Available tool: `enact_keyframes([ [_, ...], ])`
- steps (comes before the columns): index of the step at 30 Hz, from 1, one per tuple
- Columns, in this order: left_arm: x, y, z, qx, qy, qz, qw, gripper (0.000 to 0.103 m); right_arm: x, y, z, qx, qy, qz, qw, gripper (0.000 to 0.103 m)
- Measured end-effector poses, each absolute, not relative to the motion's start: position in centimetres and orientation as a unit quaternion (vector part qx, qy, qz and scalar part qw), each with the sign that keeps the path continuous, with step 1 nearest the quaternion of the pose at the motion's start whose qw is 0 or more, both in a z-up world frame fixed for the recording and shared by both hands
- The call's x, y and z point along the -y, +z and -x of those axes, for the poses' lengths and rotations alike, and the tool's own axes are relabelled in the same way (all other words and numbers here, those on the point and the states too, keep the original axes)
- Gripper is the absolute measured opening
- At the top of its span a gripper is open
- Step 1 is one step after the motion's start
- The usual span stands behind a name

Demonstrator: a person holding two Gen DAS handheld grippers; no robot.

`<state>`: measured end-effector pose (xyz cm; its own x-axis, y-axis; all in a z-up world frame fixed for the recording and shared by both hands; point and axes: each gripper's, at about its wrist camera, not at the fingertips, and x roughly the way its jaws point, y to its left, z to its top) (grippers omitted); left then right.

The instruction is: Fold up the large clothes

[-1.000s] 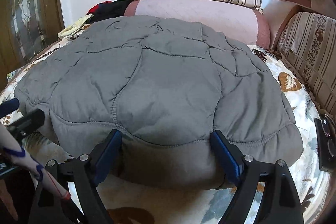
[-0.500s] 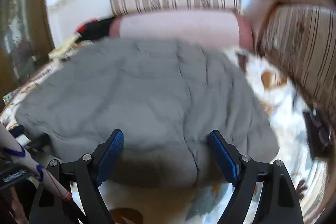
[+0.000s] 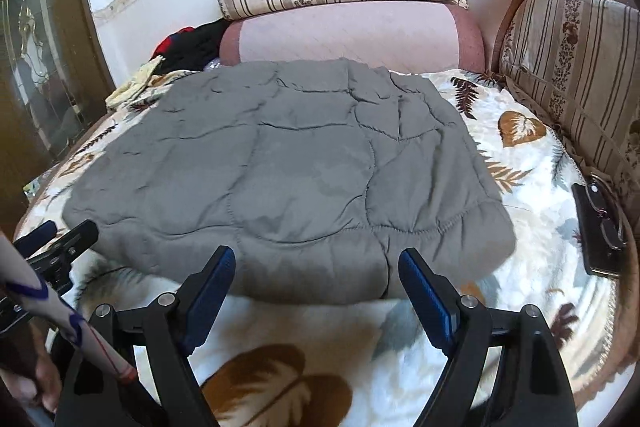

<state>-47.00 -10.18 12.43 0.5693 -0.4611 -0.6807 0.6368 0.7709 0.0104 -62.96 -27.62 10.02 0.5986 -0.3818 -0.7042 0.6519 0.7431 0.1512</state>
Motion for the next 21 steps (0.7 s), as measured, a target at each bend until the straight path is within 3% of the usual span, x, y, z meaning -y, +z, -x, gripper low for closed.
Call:
enact_keyframes([
  [9,6.8,18.5,49.6,-0.285,-0.322,-0.107,0.896,0.088,23.9,17.7,65.7,-0.292,-0.281,-0.205,0.891,0.088],
  [15,3.5,26.5,52.6,-0.193,-0.316,-0.089,0.925,0.103,20.2,24.3,67.9,-0.248,-0.266,-0.166,0.917,0.094],
  [21,2.1,31.5,53.4,-0.183,-0.305,-0.092,0.93,0.103,17.3,29.8,69.2,-0.201,-0.266,-0.132,0.933,0.099],
])
